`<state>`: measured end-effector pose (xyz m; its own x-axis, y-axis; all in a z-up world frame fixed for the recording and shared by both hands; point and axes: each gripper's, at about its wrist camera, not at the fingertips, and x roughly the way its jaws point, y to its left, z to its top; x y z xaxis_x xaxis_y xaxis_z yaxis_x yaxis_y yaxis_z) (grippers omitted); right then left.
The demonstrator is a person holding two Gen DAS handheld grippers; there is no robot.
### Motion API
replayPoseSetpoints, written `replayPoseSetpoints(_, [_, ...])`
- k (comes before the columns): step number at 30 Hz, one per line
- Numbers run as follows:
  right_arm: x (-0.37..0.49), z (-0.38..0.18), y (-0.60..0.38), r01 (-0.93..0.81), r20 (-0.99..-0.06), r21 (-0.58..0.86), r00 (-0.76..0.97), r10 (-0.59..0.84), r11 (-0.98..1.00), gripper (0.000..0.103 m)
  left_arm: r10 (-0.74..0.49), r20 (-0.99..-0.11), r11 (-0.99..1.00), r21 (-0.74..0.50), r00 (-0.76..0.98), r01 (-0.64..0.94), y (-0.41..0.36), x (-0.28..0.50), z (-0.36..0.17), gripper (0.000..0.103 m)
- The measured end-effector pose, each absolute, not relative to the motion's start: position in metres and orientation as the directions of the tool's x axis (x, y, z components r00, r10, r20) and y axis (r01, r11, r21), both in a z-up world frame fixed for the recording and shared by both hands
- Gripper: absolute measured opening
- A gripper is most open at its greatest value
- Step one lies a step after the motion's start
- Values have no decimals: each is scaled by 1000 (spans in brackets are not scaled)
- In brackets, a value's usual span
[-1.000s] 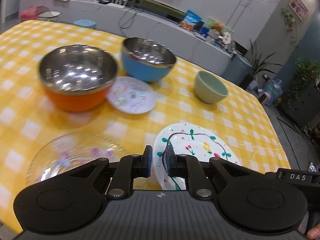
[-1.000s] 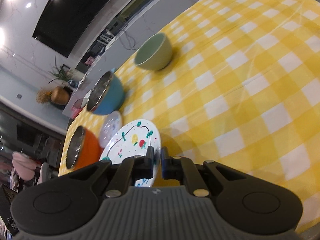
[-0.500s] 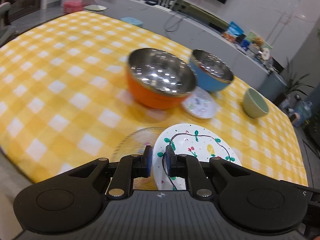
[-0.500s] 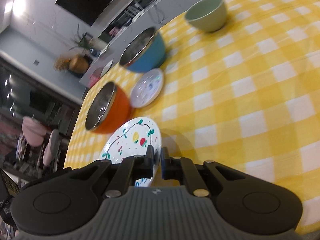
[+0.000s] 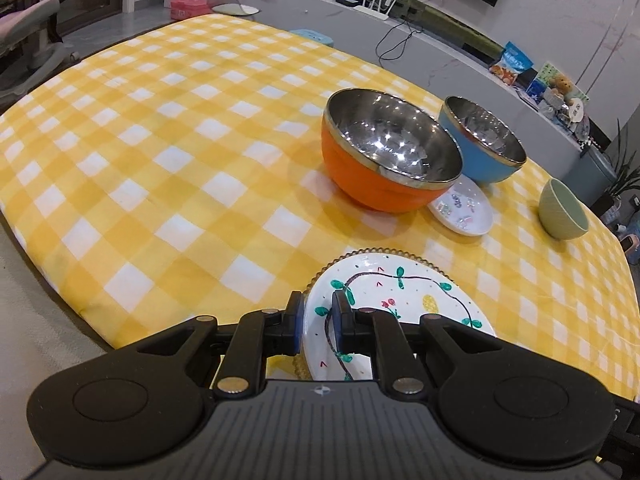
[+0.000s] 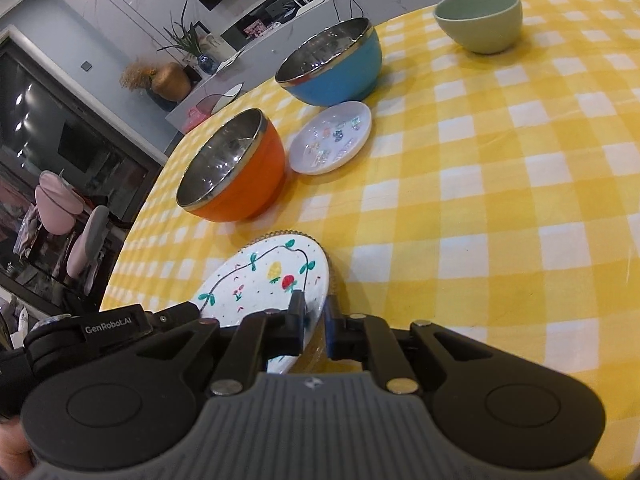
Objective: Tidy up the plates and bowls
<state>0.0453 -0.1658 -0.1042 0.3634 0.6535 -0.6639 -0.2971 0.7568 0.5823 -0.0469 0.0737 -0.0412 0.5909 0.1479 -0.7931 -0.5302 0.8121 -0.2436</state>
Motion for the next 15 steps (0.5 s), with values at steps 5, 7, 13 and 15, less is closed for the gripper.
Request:
replayPoseSetpoints(5, [42, -104, -158, -328, -678, 541, 375, 632, 774, 9, 158, -799, 810, -232, 580, -539, 73, -46, -43, 17])
replayPoseSetpoints(7, [42, -103, -157, -336, -678, 534, 379, 630, 776, 9, 162, -803, 809, -226, 574, -543, 73, -45, -43, 17])
replayPoseSetpoints(13, [38, -99, -150, -374, -695, 476, 394, 601, 796, 9, 157, -823, 802, -216, 546, -557, 75, -43, -49, 17])
replayPoseSetpoints(15, [37, -99, -148, -382, -699, 461, 399, 593, 801, 9, 158, -825, 802, -212, 542, -558, 75, -43, -49, 17])
